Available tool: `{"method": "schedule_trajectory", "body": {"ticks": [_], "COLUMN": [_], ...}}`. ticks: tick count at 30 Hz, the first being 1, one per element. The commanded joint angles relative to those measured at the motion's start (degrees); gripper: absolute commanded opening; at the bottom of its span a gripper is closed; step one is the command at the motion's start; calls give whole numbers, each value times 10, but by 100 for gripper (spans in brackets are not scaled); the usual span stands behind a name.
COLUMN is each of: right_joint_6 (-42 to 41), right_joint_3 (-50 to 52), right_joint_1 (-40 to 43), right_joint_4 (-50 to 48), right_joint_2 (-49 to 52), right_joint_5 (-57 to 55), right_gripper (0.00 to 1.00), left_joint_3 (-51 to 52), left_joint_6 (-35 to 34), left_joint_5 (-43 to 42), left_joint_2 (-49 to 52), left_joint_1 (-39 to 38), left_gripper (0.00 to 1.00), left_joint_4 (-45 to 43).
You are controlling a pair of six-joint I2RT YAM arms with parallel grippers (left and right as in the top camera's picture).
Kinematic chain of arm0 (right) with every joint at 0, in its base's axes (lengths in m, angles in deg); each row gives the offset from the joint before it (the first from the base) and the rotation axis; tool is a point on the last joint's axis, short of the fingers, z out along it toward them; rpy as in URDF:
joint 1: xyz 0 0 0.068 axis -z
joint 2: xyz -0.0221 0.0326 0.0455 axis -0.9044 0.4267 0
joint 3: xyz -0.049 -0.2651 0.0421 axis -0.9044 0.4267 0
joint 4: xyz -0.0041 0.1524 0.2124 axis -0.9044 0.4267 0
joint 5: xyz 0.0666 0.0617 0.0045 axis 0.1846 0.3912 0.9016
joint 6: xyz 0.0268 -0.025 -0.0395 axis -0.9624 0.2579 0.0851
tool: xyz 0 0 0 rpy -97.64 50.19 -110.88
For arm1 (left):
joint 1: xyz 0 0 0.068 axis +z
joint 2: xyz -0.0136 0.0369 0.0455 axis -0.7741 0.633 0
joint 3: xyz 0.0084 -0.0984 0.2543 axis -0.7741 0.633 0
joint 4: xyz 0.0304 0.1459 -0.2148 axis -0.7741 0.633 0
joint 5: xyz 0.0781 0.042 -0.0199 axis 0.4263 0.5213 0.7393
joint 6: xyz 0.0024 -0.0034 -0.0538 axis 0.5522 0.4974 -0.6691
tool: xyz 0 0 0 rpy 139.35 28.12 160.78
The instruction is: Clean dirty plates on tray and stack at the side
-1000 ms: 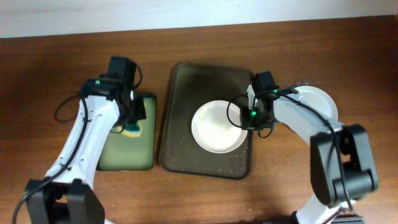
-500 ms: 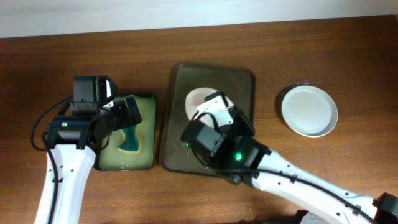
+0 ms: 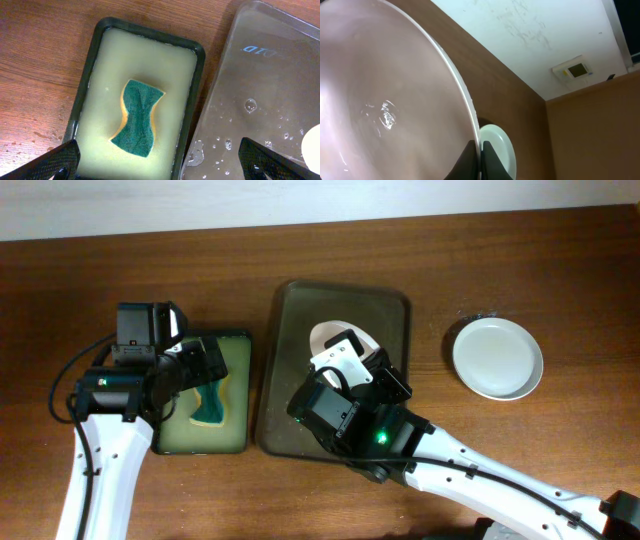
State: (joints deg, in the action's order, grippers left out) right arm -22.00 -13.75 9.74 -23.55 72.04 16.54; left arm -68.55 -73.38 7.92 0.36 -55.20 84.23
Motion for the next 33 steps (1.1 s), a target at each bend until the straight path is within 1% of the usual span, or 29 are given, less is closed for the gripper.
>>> {"method": "schedule_trajectory", "body": {"ticks": [1,2,4,5,6,7,8,10,11,13,15,17,20,21,22,23,24,25,26,27,28,29,30,31,32,33], "right_joint_6": [-19,-19,-82,-121,-146,-152,-151,-107,-106,-107,-106,-113,-103,-104,-104,-104,-91,-75,-41,-30,-11,-7,-7,-7,-7,-7], "right_joint_3": [-12,-12,-12,-12,-14,-14,-15,-14,-14,-14,-13,-13,-12,-12,-13,-21,-23,-23,-23,-23,-23,-23,-23,-23,-23,-23], "right_joint_1": [-5,-5,4,34,97,164,271,494,636,811,900,951,931,915,898,887,876,862,820,786,724,654,604,576,525,493], "right_joint_4": [-2,-2,3,7,6,4,5,2,4,4,-4,-26,-20,-19,-21,-8,-3,5,30,38,48,56,59,64,79,84], "right_joint_2": [-11,-11,-11,-11,-12,-12,-12,-8,-2,19,51,120,184,193,194,180,154,116,19,-39,-124,-203,-249,-273,-311,-336], "right_joint_5": [-22,-22,-4,44,146,250,405,667,799,860,854,820,819,800,793,814,859,889,938,945,947,947,945,945,945,945], "right_gripper": [4,4,4,4,4,4,4,4,4,4,4,4,4,10,47,59,60,61,61,62,64,74,98,98,98,98], "left_joint_3": [-7,-7,-7,-7,-7,-7,-7,-7,-7,-7,-7,-7,-7,-7,-7,-7,-7,-7,-7,-7,-7,-7,-7,-7,-7,-7], "left_joint_6": [-2,-2,-2,-2,-2,-2,-2,-2,-2,-2,-2,-2,-2,-2,-2,-2,-2,-2,-2,-2,-2,-2,-2,-2,-2,-2], "left_joint_5": [-6,-6,-6,-6,-6,-6,-6,-6,-6,-6,-6,-6,-6,-6,-6,-6,-6,-6,-6,-6,-6,-6,-6,-6,-6,-6], "left_joint_2": [-8,-8,-8,-8,-8,-8,-8,-8,-8,-8,-8,-8,-8,-8,-8,-8,-8,-8,-8,-8,-8,-8,-8,-8,-8,-8], "left_joint_1": [1,1,1,1,1,1,1,1,1,1,1,1,1,1,1,1,1,1,1,1,1,1,1,1,1,1], "left_gripper": [100,99,99,99,99,99,99,99,99,100,99,99,99,99,99,99,99,99,99,99,99,99,99,99,99,99], "left_joint_4": [3,3,3,3,3,3,3,3,3,3,3,3,3,3,3,3,3,3,3,3,3,3,3,3,3,3]}}
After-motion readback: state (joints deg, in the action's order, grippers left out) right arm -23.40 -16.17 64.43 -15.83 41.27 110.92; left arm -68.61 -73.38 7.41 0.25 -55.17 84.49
